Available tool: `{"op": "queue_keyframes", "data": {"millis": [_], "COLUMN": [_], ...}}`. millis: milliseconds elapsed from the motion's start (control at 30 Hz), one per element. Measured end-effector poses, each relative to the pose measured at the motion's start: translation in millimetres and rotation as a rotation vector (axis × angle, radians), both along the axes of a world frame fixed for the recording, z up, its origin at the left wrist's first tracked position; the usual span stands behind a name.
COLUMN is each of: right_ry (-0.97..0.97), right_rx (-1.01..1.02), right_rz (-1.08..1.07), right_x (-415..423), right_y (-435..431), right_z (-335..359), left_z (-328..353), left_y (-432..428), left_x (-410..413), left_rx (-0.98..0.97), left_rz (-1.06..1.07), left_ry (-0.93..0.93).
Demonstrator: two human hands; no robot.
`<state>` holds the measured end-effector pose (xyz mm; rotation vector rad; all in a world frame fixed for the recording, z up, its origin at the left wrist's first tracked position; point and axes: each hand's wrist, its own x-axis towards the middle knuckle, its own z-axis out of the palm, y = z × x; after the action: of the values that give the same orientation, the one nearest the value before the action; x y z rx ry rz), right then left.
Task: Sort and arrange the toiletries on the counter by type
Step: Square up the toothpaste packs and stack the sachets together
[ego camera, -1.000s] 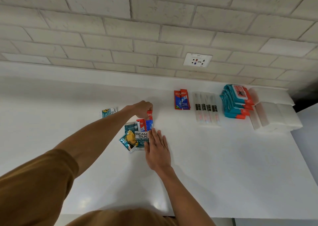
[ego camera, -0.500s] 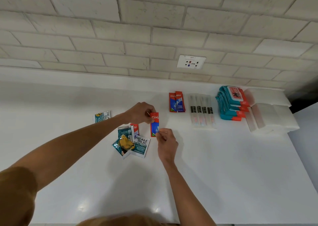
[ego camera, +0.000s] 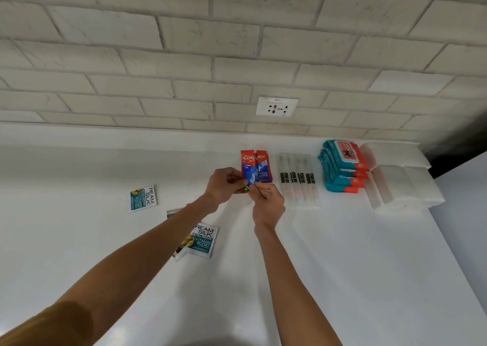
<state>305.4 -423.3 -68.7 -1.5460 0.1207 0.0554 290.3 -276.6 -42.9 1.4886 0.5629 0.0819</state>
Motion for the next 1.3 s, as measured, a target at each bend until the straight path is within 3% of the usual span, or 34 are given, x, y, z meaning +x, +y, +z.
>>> {"op": "queue_keyframes", "data": {"millis": [100, 200, 400, 467, 600, 1067, 1300], "right_ry": [0.015, -0.04, -0.302, -0.388, -0.539, -0.54, -0.513], "right_rx": [0.026, -0.07, -0.746, -0.864, -0.922, -1.002, -1.032], "right_rz": [-0.02, 0.005, 0.283, 0.351, 0.371, 0.357, 0.352], "right_x": [11.5, 17.7, 3.6, -14.7, -47.6, -64.0, -65.2], "right_y": [4.1, 3.7, -19.5, -31.2, -47.5, -48.0, -47.7], "right_z": [1.2, -1.5, -43.0, -60.2, -80.1, -81.2, -78.8], "left_z": [-1.3, -1.6, -10.2, -16.3, -30.6, -43.5, -40.6], "left_y": [-7.9, -10.3, -9.4, -9.1, -9.9, -18.5, -17.4], "left_x": [5.7, 19.4, 51.8, 60.1, 76.6, 93.9, 94.3], "left_rx": [0.035, 0.092, 0.23, 0.248, 0.291, 0.28, 0.366], "left_rz": [0.017, 0.043, 0.098, 0.111, 0.103, 0.116, 0.087], "left_ry": [0.02, 0.06, 0.179, 0.23, 0.317, 0.408, 0.433]}}
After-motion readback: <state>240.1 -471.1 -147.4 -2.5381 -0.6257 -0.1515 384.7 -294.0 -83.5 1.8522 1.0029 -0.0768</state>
